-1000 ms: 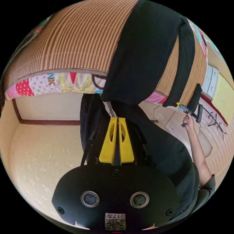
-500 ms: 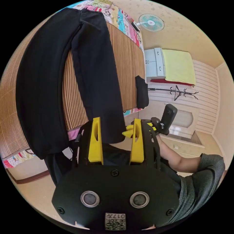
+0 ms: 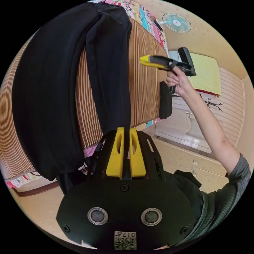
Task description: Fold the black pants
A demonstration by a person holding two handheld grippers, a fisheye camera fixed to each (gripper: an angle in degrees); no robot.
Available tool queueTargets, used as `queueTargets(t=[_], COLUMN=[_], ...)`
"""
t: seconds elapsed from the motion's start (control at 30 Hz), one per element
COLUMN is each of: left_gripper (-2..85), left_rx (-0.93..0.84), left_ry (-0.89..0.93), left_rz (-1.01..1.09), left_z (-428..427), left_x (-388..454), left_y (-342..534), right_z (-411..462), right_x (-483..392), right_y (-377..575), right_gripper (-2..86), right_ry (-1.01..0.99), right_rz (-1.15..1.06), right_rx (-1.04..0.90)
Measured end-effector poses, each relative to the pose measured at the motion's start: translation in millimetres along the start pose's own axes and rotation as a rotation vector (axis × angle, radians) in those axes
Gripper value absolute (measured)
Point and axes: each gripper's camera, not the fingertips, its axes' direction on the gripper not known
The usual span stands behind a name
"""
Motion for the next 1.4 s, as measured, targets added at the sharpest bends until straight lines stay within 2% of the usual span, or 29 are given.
queueTargets(t=[0.07,0.23,0.4,0.47,0.5,0.57,0.7,0.77,0.87,0.97,1.07,1.13,1.23,1.33,1.4], left_gripper=[3.5,2.8,1.9,1.6,1.4,1.1,0.8,0.7,0.6,0.6,0.5,0.6,0.7,0.7,0.7], left_rx=[0.026,0.059,0.075,0.099,0.122,0.147,0.251,0.292,0.377,0.417,0.366,0.343,0.292,0.238,0.198], left_ry=[0.029,0.093,0.145,0.187,0.212,0.26,0.448,0.537,0.62,0.564,0.448,0.41,0.389,0.358,0.32], left_rz=[-0.007,0.001,0.042,0.039,0.038,0.008,-0.058,-0.142,-0.257,-0.324,-0.348,-0.324,-0.3,-0.265,-0.227], left_z=[1,5,7,5,4,1,-25,-32,-46,-66,-79,-85,-82,-79,-77], left_x=[-13,-41,-58,-71,-81,-99,-138,-162,-198,-228,-250,-258,-258,-252,-246], left_y=[7,16,17,19,22,28,54,73,105,122,121,117,107,93,82], right_z=[-12,11,41,64,69,92,153,198,252,293,282,269,255,255,262], right_x=[29,26,-16,-41,-52,-118,-237,-299,-333,-320,-289,-268,-221,-154,-117], right_y=[-32,-85,-140,-163,-165,-161,-145,-144,-162,-188,-172,-143,-72,5,52], right_gripper=[13.2,15.5,13.2,7.1,4.9,3.4,2.6,2.5,2.6,2.9,2.8,3.4,5.0,7.3,8.6], right_ry=[-0.148,-0.106,0.219,0.465,0.523,0.731,0.897,0.859,0.748,0.582,0.363,0.253,0.272,0.362,0.345], right_rz=[0.16,0.221,0.154,0.135,0.122,-0.038,-0.303,-0.42,-0.456,-0.406,-0.343,-0.38,-0.409,-0.253,-0.157], right_rx=[0.189,0.321,0.302,0.206,0.202,0.291,0.406,0.398,0.338,0.22,0.3,0.309,0.257,0.133,0.053])
